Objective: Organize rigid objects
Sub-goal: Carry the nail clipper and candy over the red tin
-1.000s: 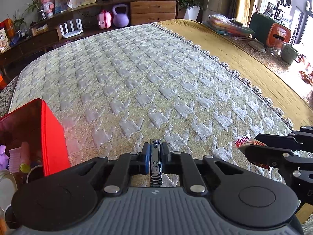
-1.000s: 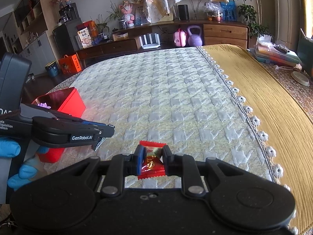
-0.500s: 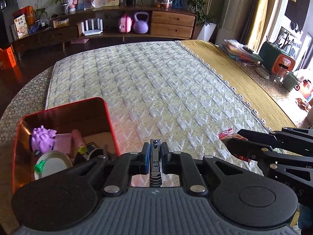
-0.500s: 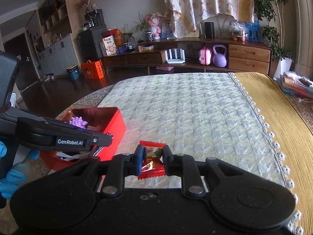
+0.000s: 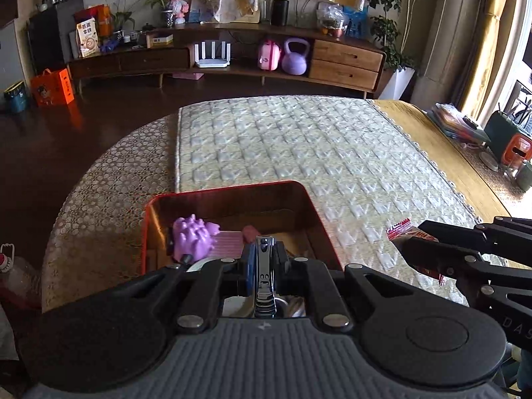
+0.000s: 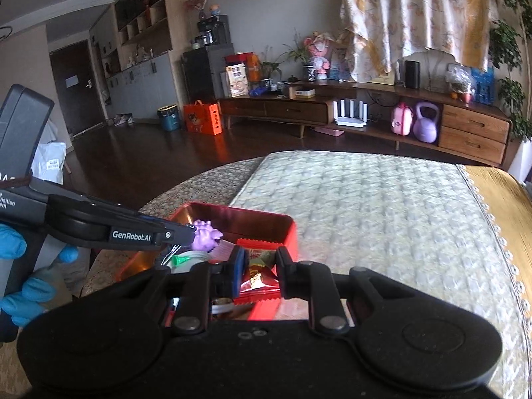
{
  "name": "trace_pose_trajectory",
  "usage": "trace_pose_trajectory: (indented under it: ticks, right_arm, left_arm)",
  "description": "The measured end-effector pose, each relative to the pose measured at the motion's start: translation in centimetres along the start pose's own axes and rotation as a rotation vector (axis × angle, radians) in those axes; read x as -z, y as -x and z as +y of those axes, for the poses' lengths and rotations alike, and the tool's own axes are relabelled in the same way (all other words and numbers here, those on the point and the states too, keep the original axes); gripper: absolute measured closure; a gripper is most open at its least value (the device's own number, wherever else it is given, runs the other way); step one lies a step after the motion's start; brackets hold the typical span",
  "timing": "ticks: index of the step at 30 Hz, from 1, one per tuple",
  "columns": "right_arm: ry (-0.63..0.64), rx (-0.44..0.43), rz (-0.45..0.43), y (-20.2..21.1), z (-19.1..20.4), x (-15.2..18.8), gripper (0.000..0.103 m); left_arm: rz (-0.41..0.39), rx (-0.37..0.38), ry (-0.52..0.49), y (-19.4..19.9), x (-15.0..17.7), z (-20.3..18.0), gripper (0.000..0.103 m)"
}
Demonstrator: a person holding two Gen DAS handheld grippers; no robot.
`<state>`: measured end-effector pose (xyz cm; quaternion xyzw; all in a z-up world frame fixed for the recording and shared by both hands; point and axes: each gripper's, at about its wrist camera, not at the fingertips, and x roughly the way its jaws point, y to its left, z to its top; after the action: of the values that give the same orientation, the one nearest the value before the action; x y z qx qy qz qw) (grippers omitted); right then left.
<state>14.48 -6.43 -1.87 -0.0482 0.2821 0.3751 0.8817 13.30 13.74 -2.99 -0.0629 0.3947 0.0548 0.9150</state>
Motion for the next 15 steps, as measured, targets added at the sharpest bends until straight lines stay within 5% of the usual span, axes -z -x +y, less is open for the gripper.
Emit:
trace_pose_trajectory:
  ticks: [8, 15]
  right_arm:
    - [0.068, 0.015, 0.046, -4.6, 1.8, -0.5, 0.084]
    - [0.080, 0.019, 0.101, -8.5, 2.2, -0.4, 0.084]
  left_arm:
    - [0.046, -0.031, 0.025, -2.5, -0.1, 4.1, 0.092]
    - [0.025, -0.019, -0.012, -4.0, -0.9, 4.0, 0.092]
